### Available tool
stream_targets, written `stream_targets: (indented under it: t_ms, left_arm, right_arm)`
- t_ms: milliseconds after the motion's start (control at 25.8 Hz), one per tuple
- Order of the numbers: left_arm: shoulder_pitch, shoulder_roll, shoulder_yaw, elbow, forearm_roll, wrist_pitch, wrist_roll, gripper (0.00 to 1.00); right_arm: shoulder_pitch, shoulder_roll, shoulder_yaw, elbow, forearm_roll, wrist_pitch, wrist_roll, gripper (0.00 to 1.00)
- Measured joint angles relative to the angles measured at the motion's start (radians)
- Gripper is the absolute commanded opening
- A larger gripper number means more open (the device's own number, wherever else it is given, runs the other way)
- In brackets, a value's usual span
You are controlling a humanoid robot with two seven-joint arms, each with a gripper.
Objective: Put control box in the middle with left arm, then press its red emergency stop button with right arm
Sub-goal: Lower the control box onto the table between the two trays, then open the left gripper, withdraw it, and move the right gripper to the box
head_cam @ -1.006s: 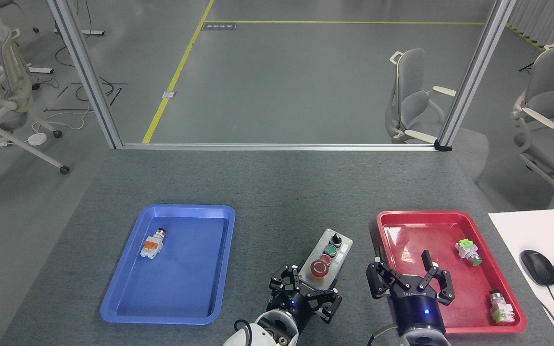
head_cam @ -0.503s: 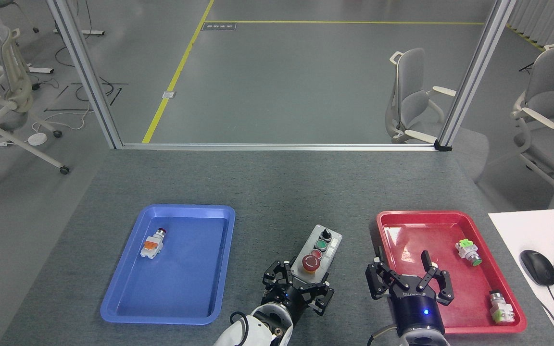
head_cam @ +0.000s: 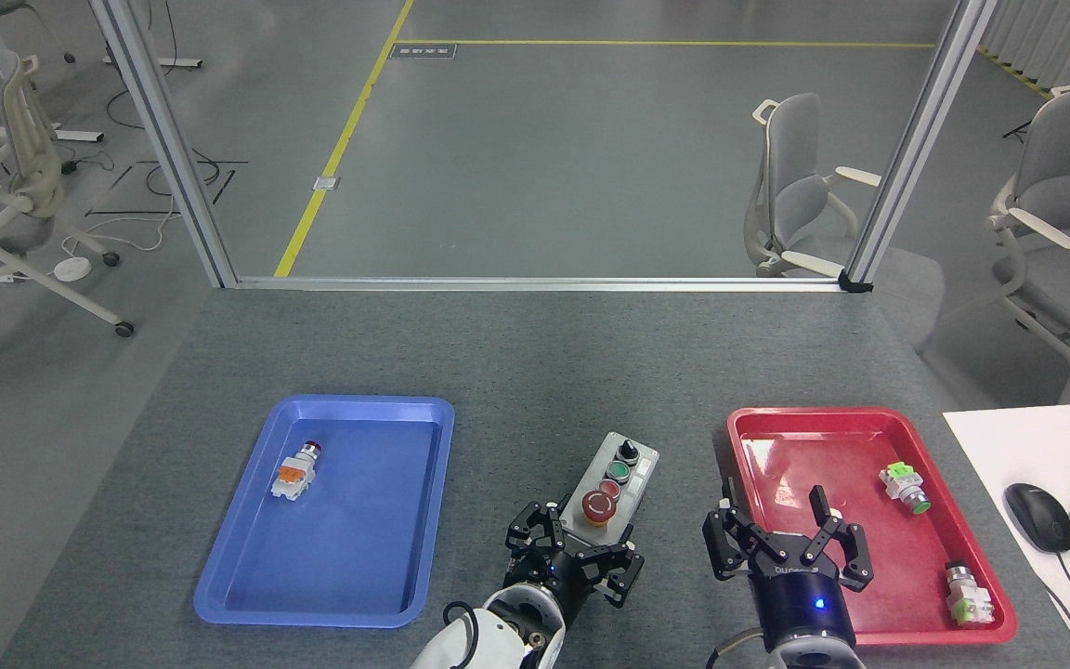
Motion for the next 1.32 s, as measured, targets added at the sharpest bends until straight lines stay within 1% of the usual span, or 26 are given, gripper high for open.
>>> stream_targets:
  t_ms: [39, 77, 271, 426, 542, 619, 774, 890, 1045, 1239, 1316]
  left_arm:
    - [0.001, 0.000, -0.001, -0.002, 0.000, -0.002, 0.002, 0.88]
    - [0.001, 0.000, -0.001, -0.003, 0.000, -0.003, 0.003, 0.89]
    - [0.003, 0.000, -0.004, -0.006, -0.001, -0.008, 0.011, 0.89]
    - [0.006, 0.000, -0.003, -0.008, -0.001, -0.009, 0.008, 0.96]
    - [0.013, 0.006, -0.002, -0.014, -0.002, -0.012, 0.008, 0.97]
    - [0.024, 0.021, -0.001, -0.031, -0.003, -0.017, 0.008, 0.97]
    - [0.046, 0.092, 0.003, -0.103, -0.001, -0.017, 0.008, 0.98]
    - [0.079, 0.143, 0.028, -0.174, 0.000, -0.017, 0.008, 0.98]
    - [0.158, 0.213, 0.075, -0.297, 0.000, -0.031, 0.001, 0.98]
    - [0.271, 0.321, 0.162, -0.495, 0.000, -0.047, -0.002, 0.98]
    - [0.305, 0.356, 0.220, -0.562, 0.000, -0.054, -0.003, 0.98]
  right_arm:
    - [0.000, 0.000, 0.000, 0.000, 0.000, 0.000, 0.000, 0.98]
    - [0.000, 0.001, 0.000, 0.000, 0.000, 0.000, 0.000, 0.97]
    - [0.000, 0.002, -0.001, 0.000, 0.000, -0.001, 0.001, 0.98]
    - [0.000, 0.003, 0.000, 0.000, 0.001, -0.002, 0.001, 0.97]
    - [0.000, 0.003, 0.000, 0.000, 0.002, -0.003, 0.001, 0.97]
    - [0.000, 0.003, 0.001, 0.000, 0.003, -0.006, 0.001, 0.96]
    - [0.000, 0.005, 0.002, 0.000, 0.004, -0.011, 0.005, 0.93]
    - [0.000, 0.010, 0.005, 0.004, 0.007, -0.014, 0.002, 0.90]
    - [0.001, 0.015, 0.008, 0.009, 0.010, -0.031, 0.001, 0.88]
    - [0.002, 0.020, 0.010, 0.011, 0.011, -0.039, -0.001, 0.85]
    - [0.002, 0.023, 0.014, 0.011, 0.011, -0.040, -0.001, 0.80]
